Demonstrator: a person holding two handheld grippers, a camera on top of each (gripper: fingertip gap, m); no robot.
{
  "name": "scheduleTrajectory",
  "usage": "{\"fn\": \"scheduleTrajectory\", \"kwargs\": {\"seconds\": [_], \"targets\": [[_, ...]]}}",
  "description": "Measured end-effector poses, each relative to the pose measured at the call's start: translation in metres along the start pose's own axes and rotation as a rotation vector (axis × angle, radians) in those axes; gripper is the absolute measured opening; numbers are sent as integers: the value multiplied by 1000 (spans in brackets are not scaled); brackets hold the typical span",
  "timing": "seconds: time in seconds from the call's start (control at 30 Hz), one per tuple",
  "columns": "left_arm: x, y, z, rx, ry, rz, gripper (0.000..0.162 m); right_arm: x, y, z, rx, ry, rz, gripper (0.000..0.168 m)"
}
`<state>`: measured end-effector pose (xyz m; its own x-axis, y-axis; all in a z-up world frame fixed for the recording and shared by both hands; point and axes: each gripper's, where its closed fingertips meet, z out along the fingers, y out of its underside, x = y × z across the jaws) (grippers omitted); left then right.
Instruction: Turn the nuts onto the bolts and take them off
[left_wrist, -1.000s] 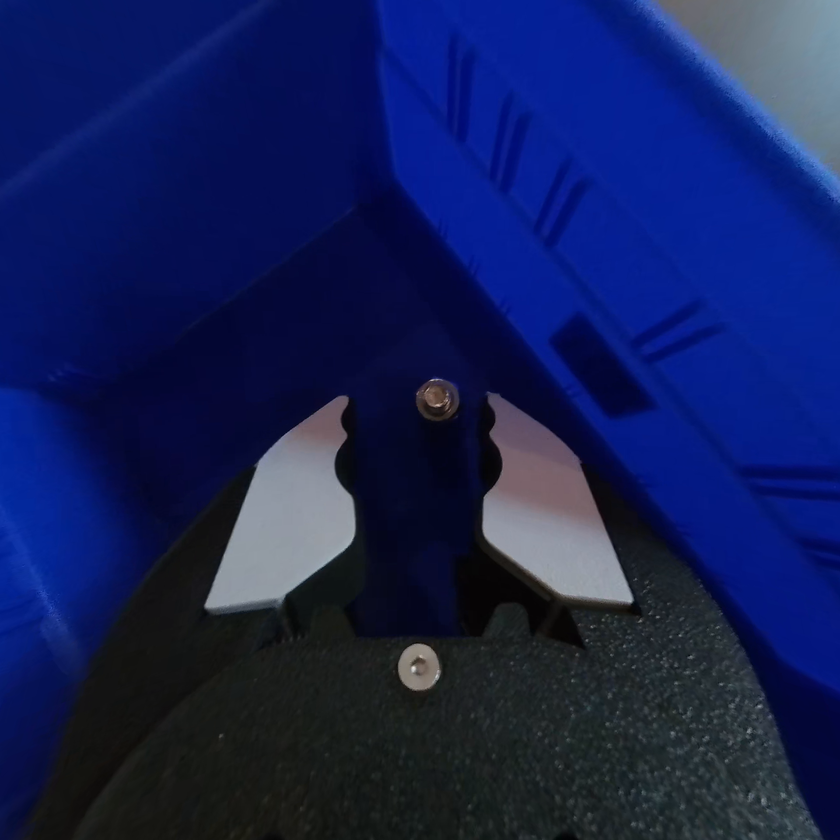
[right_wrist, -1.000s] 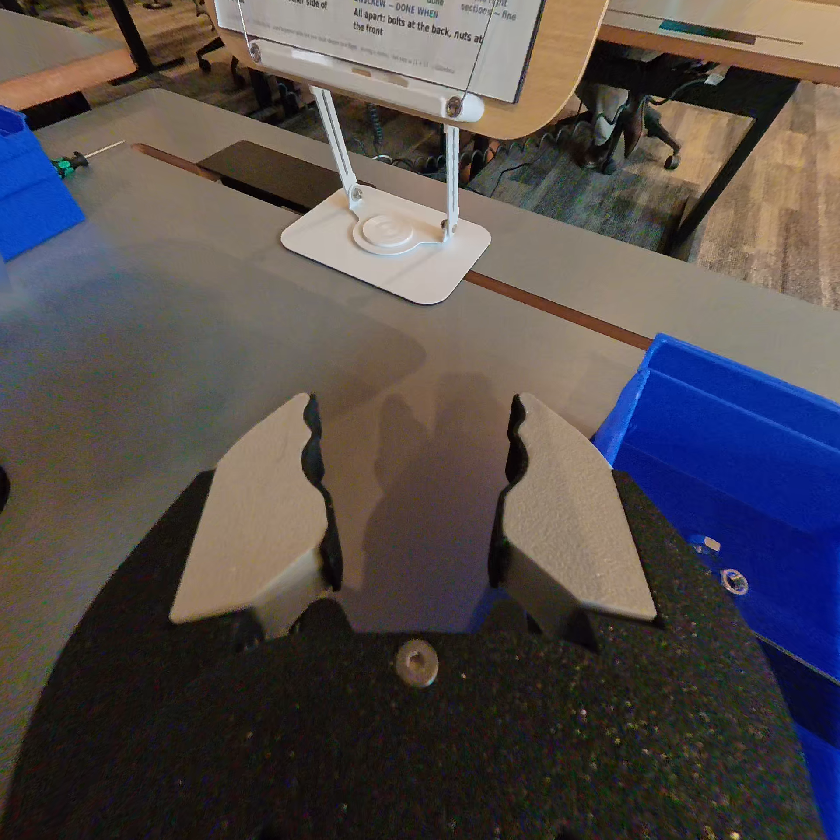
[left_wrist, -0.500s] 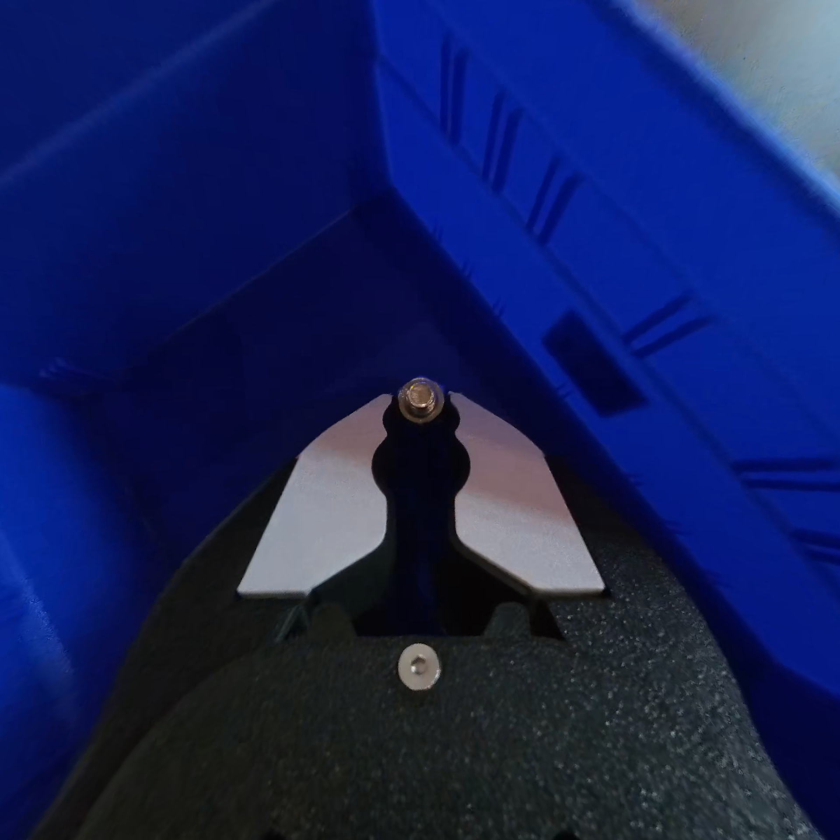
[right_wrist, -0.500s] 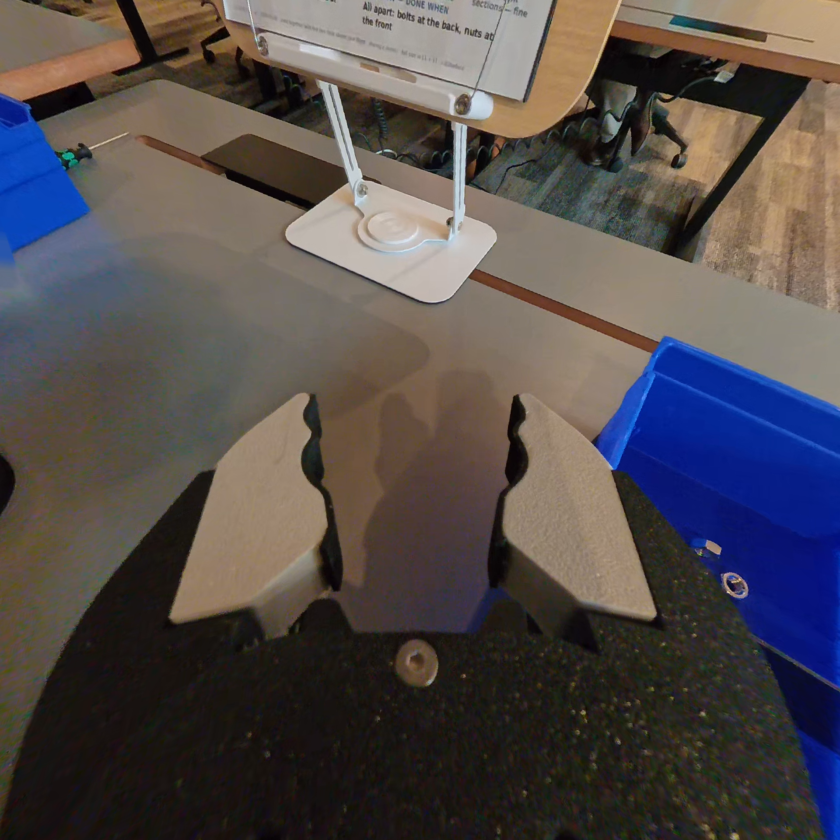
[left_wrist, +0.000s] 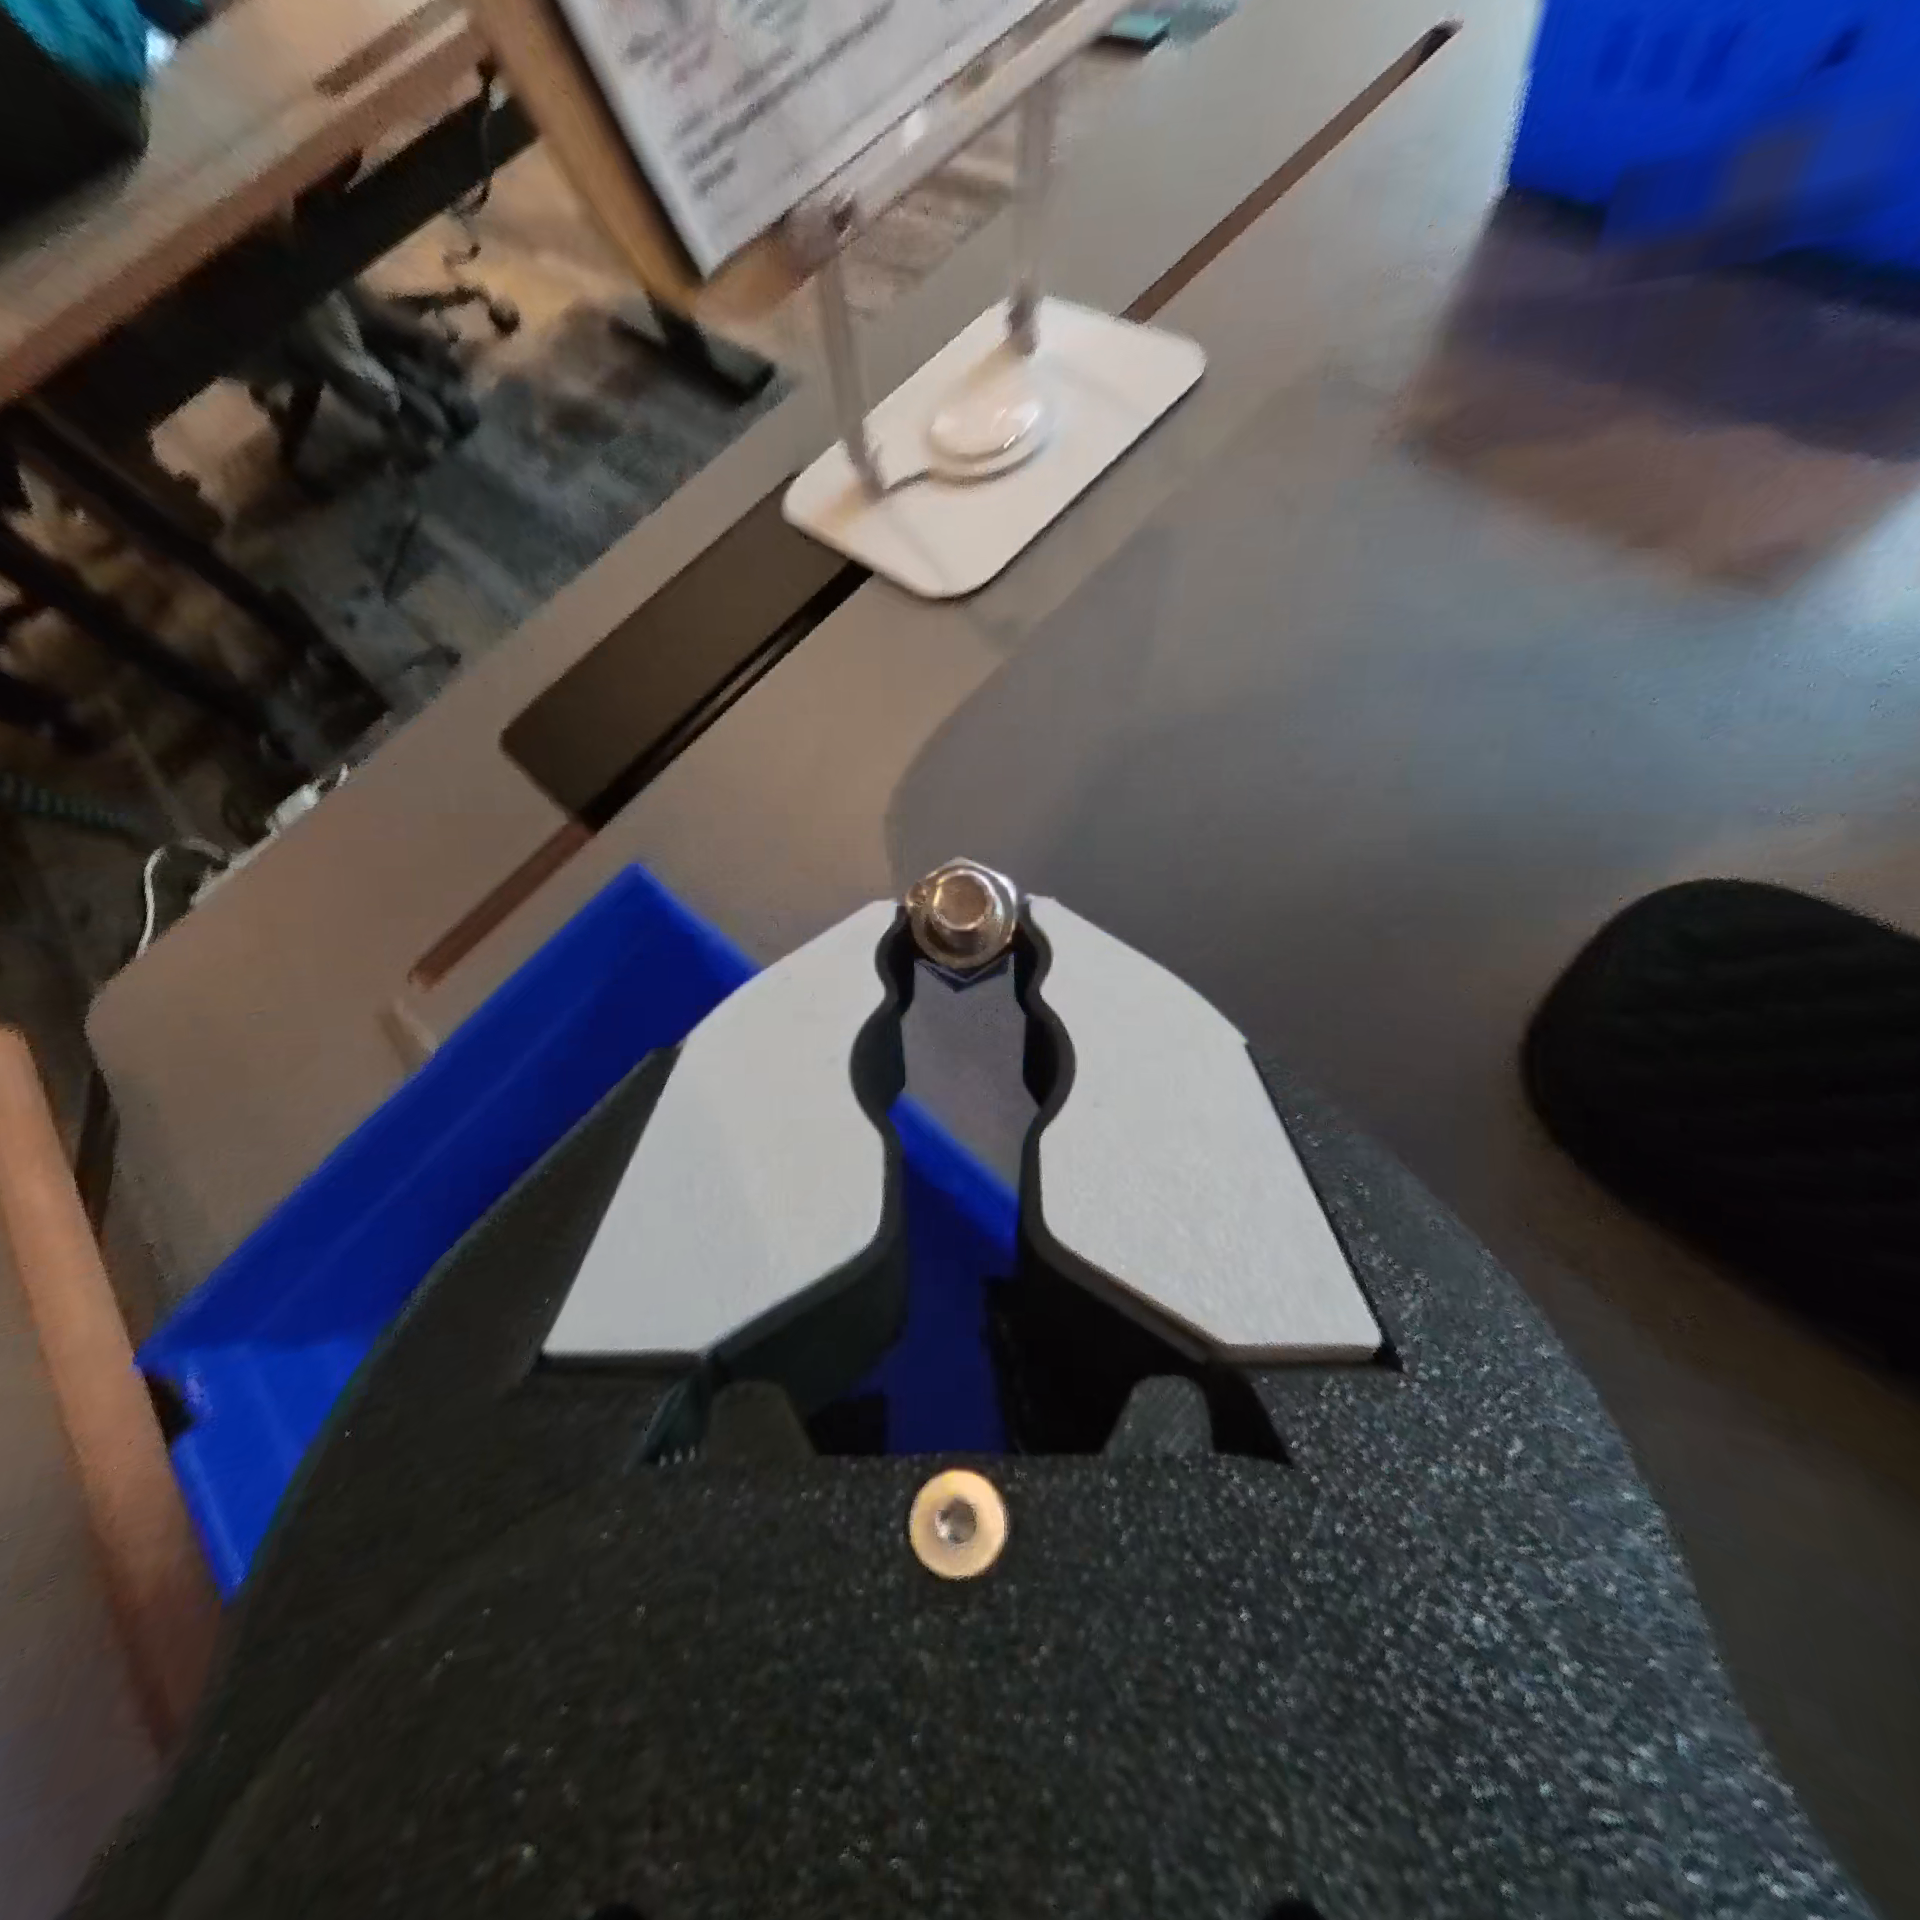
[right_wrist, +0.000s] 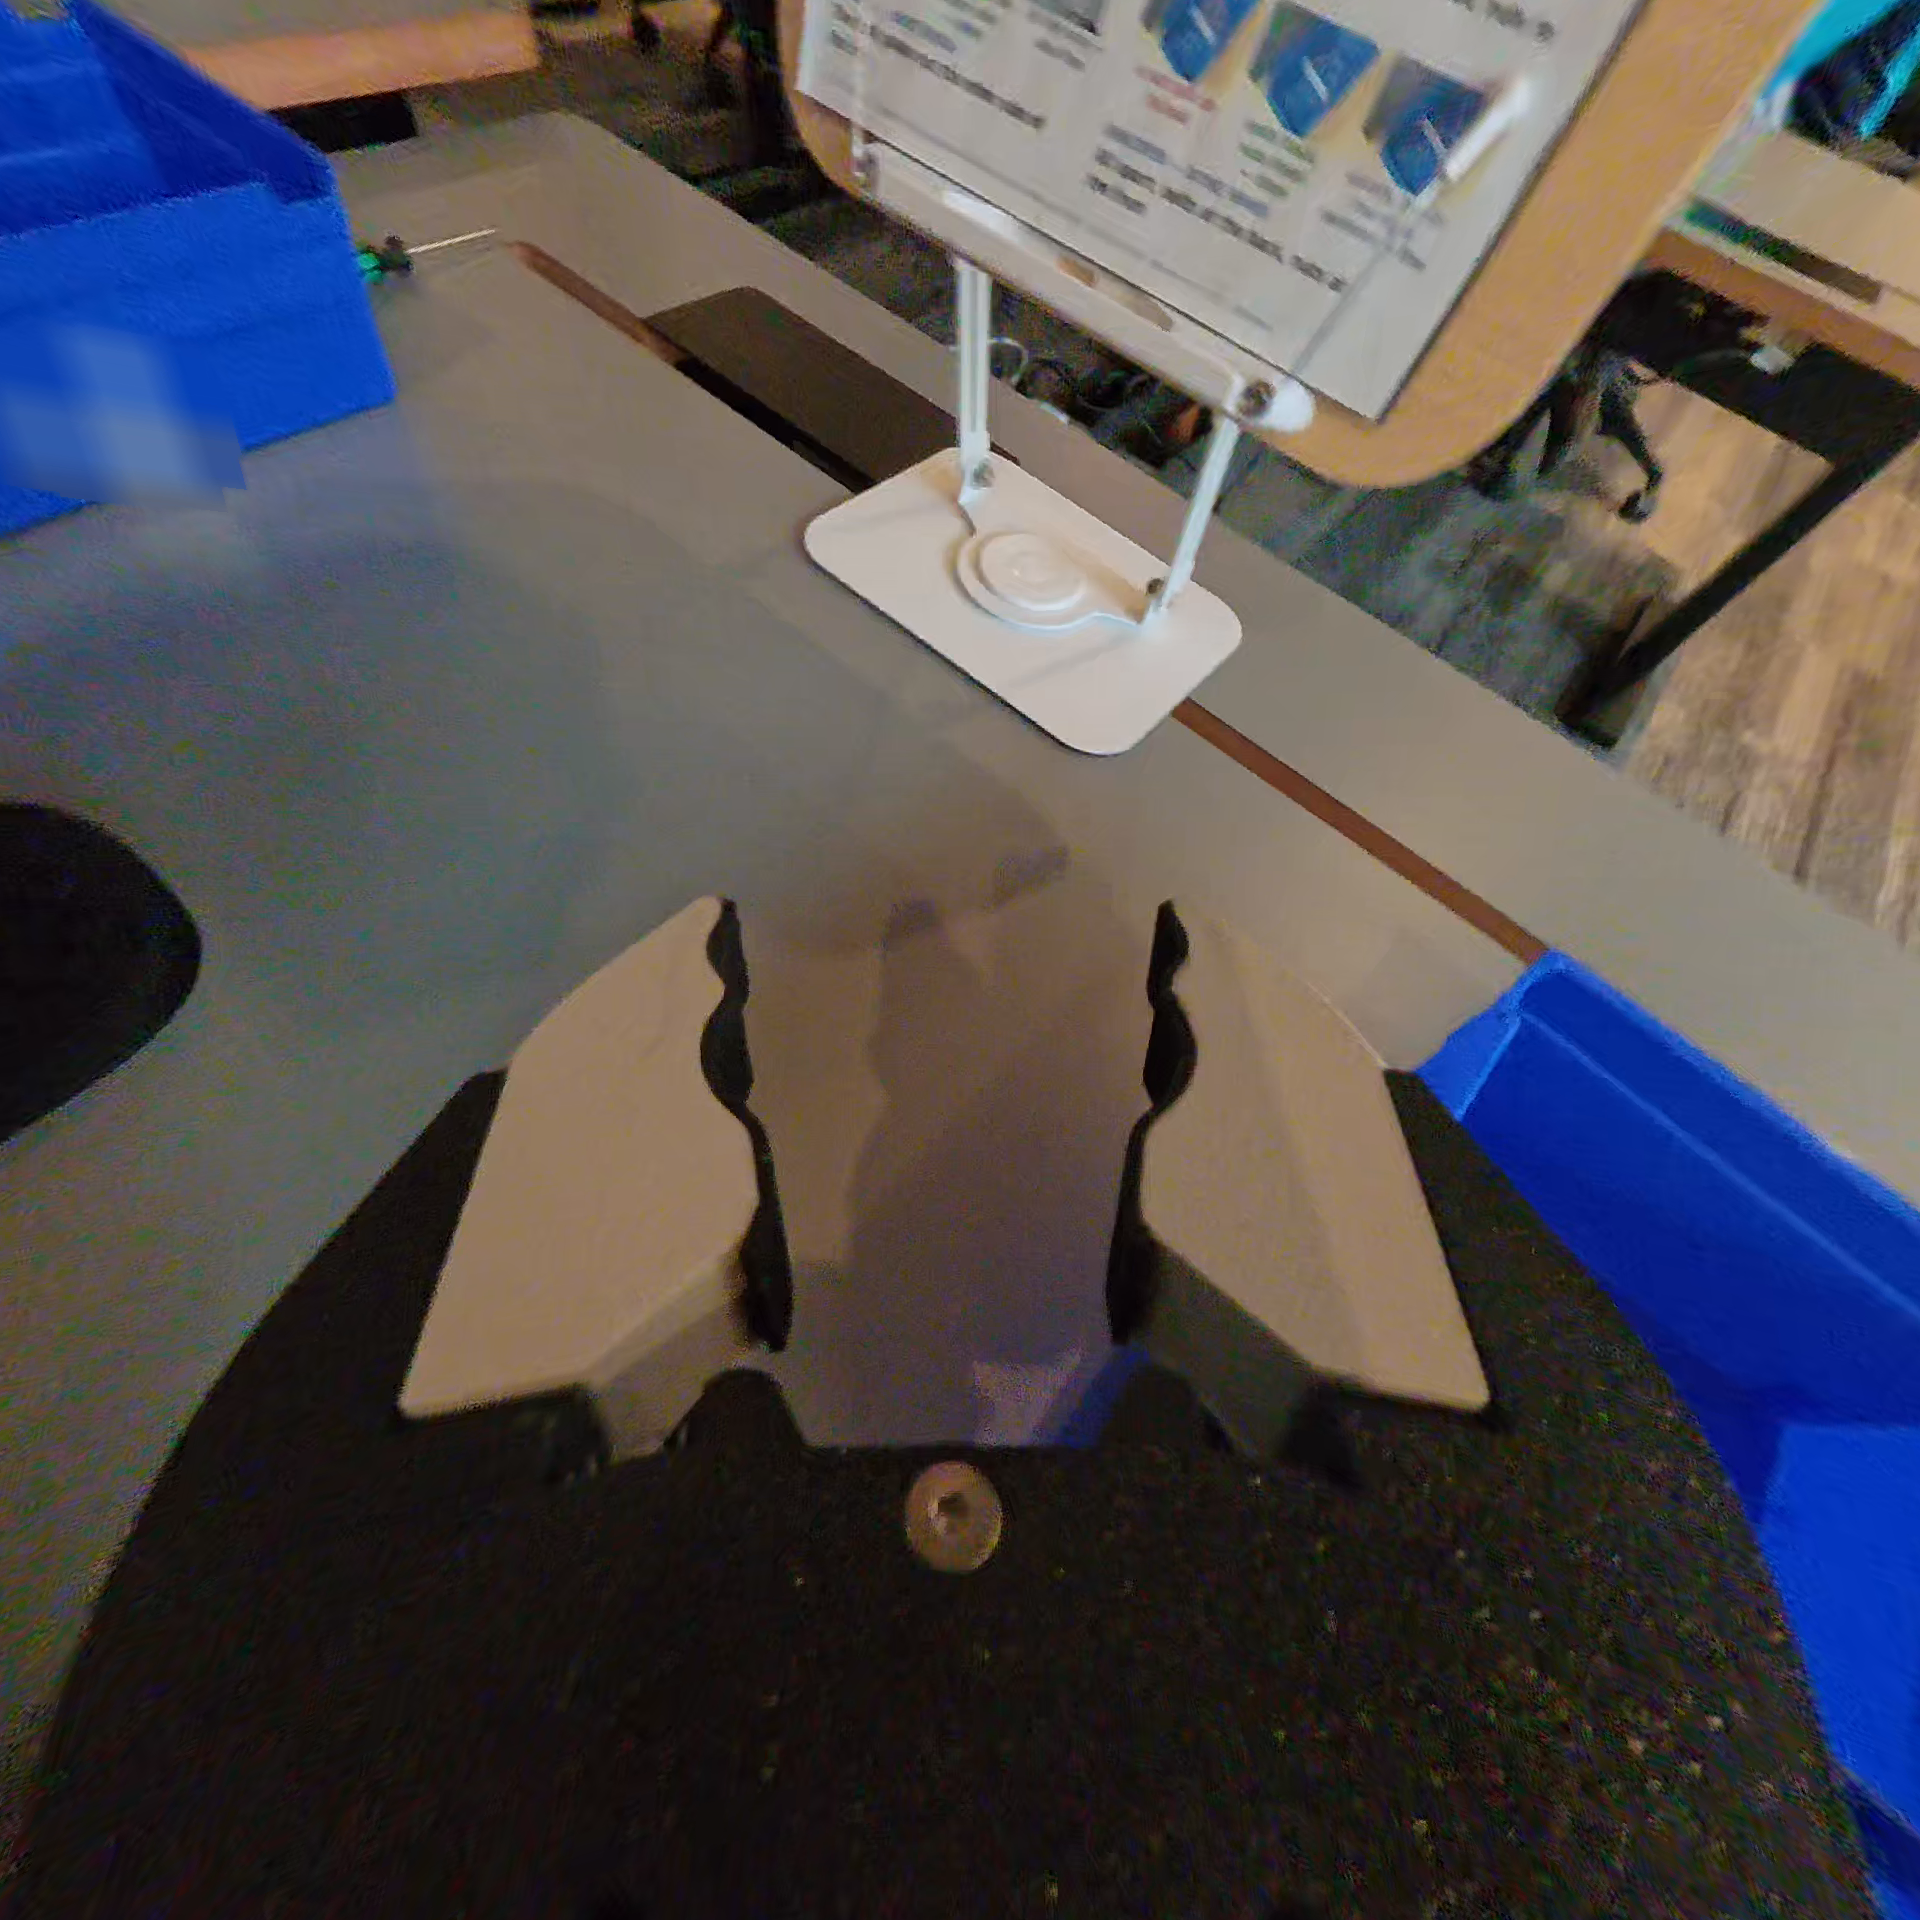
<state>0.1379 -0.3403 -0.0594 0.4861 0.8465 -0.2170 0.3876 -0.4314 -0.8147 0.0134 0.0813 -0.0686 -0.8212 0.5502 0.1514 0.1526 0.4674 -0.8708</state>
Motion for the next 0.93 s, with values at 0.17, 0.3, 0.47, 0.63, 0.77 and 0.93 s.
{"fn": "scheduleTrajectory", "kwargs": {"seconds": [0.17, 0.3, 0.47, 0.63, 0.77, 0.93], "targets": [[61, -40, 8, 43, 124, 102, 18, -29, -29, -7, 13, -118, -148, 72], [112, -57, 18, 60, 249, 179, 18, -53, -51, -10, 16, -218, -270, 70], [178, -69, 23, 50, 448, 272, 18, -106, -70, -17, 4, -431, -565, 69], [227, -77, 24, 40, 629, 331, 19, -173, -81, -36, 71, -731, -950, 59], [259, -82, 22, 29, 735, 380, 19, -216, -86, -55, 98, -992, -1190, 44], [282, -89, 20, 21, 798, 425, 19, -244, -91, -55, 40, -1156, -1338, 28]]}}
